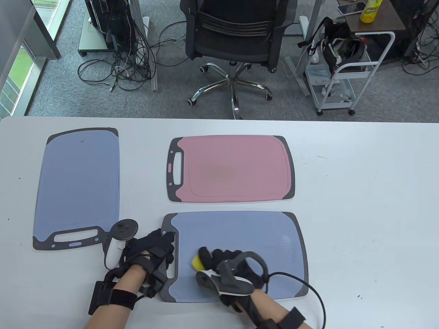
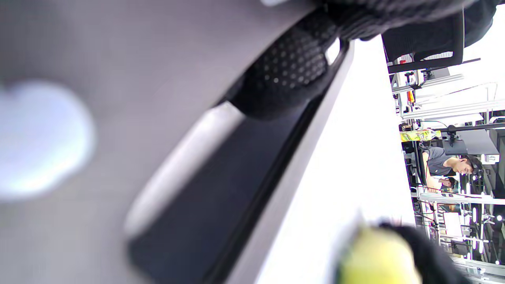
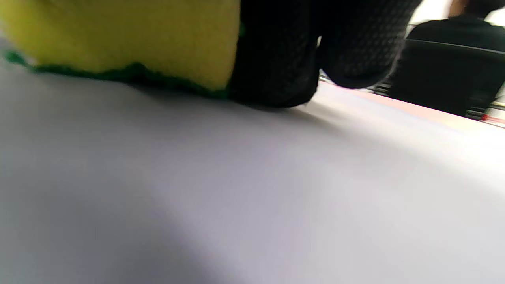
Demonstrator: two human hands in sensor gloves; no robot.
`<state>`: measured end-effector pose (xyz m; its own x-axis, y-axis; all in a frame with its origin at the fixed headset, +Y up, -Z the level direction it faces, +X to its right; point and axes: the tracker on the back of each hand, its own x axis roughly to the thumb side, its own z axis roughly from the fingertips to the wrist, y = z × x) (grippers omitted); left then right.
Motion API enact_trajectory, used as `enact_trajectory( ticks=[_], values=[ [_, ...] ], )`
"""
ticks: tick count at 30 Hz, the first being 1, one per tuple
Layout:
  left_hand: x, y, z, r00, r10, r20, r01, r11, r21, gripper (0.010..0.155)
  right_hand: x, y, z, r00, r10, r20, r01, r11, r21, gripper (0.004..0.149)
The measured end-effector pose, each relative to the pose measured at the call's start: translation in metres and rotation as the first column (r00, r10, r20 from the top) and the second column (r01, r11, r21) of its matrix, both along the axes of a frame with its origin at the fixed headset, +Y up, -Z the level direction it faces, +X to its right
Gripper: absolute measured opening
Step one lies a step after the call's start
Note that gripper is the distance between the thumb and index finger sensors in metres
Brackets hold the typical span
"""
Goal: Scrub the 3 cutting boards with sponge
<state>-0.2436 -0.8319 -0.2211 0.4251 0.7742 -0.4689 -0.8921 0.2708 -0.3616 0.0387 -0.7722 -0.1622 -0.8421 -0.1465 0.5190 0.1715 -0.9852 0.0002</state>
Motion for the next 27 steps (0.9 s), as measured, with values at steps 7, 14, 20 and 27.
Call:
enact_trajectory(
  ticks=[7, 14, 20, 27],
  values=[
    [0.0, 0.0, 0.0, 1.0, -0.022, -0.002, 0.022, 1.0, 0.007, 0.054, 0.17, -0.008, -0.003, 0.895, 0.012, 0.446, 0.004, 0.999, -0.036, 0.072],
    [0.0, 0.001, 0.0, 1.0, -0.028, -0.003, 0.028, 1.0, 0.009, 0.054, 0.053, -0.002, -0.007, 0.991, -0.054, 0.121, 0.056, 0.998, -0.01, 0.072],
    [0.0, 0.0, 0.0, 1.0, -0.006, 0.001, 0.006, 1.0, 0.001, 0.054, -0.093, 0.007, 0.023, 0.967, -0.028, -0.255, 0.032, 0.999, 0.012, 0.073],
    [0.0, 0.0, -0.001, 1.0, -0.004, 0.002, 0.004, 1.0, -0.002, 0.054, 0.003, 0.002, 0.009, 0.998, 0.022, -0.051, -0.021, 0.999, 0.027, 0.072]
  ],
)
